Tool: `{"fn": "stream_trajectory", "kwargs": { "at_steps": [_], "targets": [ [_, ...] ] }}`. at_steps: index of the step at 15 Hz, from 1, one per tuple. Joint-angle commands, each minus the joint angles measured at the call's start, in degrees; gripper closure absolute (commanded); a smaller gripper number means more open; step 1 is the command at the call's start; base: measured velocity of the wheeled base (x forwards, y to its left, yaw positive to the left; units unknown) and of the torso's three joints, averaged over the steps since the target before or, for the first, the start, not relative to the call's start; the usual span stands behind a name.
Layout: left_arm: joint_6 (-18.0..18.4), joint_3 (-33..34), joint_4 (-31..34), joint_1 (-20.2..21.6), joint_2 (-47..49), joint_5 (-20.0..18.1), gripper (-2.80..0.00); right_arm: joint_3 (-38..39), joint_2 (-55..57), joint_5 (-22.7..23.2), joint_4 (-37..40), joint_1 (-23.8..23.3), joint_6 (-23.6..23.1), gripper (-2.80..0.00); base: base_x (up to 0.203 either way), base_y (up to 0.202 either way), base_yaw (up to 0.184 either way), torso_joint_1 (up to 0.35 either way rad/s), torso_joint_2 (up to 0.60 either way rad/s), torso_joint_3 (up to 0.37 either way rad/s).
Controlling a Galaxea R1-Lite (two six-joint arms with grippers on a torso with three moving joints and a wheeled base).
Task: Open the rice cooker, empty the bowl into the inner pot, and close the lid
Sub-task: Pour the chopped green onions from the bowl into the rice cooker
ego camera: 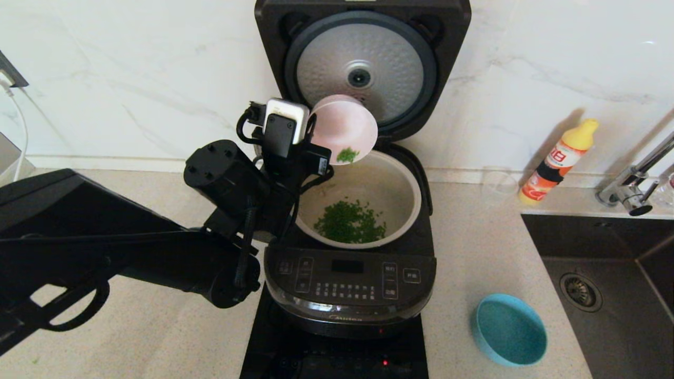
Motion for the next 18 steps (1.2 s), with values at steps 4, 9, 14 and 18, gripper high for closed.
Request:
{"fn": "stream_trajectory", "kwargs": {
  "at_steps": [4, 9, 14, 18],
  "targets": [
    [0.70, 3.95, -0.45, 0.26, 2.54, -0.11, 0.00, 0.00, -0.01, 0.00, 0.01, -0.02, -0.02, 0.00, 0.000, 0.000, 0.000, 0.000, 0.00, 0.000],
    [6.61, 4.44, -0.45, 0.18, 1.09, -1.43, 0.00, 0.00, -0.01, 0.00, 0.01, -0.02, -0.02, 0.00, 0.000, 0.000, 0.000, 0.000, 0.00, 0.000],
    [9.65, -0.26, -0.45, 0.26, -1.45, -3.62, 0.00, 0.00, -0.01, 0.04, 0.01, -0.02, -0.02, 0.00, 0.000, 0.000, 0.000, 0.000, 0.00, 0.000],
    [9.29, 3.08, -0.45, 0.18, -2.11, -3.60, 0.00, 0.00, -0.01, 0.00, 0.01, -0.02, -0.02, 0.00, 0.000, 0.000, 0.000, 0.000, 0.00, 0.000]
  ]
}}
